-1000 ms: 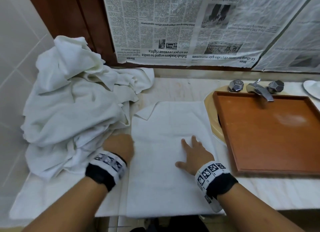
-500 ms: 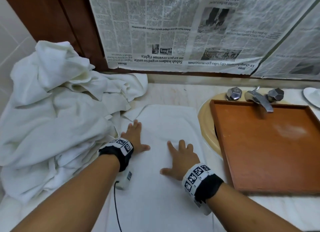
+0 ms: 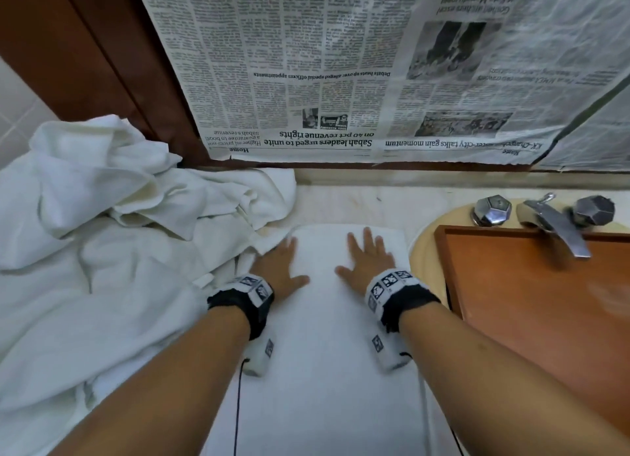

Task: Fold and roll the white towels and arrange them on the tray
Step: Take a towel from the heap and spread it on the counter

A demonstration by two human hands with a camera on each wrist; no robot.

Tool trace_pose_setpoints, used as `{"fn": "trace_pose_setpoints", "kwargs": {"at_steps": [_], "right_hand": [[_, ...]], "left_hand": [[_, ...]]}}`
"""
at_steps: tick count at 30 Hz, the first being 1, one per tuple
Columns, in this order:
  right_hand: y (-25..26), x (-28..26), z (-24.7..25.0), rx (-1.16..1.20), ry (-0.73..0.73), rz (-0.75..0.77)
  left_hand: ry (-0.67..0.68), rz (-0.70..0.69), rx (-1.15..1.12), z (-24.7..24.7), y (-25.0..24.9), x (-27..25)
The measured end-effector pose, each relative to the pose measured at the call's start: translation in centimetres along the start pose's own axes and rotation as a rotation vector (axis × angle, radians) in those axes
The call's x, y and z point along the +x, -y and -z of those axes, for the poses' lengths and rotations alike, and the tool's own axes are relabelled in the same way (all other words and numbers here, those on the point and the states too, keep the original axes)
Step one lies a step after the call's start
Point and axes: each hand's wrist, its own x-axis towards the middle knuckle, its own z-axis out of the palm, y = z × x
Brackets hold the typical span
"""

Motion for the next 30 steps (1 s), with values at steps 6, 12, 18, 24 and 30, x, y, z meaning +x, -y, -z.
{"fn": "trace_pose_setpoints", "kwargs": {"at_steps": [6, 12, 18, 24, 30], "right_hand": [[-1.0, 0.3, 2.2, -0.085, -0.12, -0.132], [-0.5, -0.6, -0.4, -0.086, 0.02, -0.031], [-0.1, -3.9, 1.0, -0.124, -0.076, 0.012], [-0.4, -7.3, -3.2, -0.122, 0.173, 0.15], [-0.2, -10.5, -3.1, -0.023, 0.002, 0.103]], "left_hand": [[-0.102, 0.243, -0.073, 1.2, 2.2, 1.8], [-0.066, 0.133, -0.039, 0.2, 0.7, 0.9], [-0.253, 0.086, -0.148, 1.2, 0.9, -1.3], [0.033, 0.002, 0.05, -2.7, 0.0, -5.2], [-0.021, -0.052, -0.128, -2.6, 0.3, -9.9]]}}
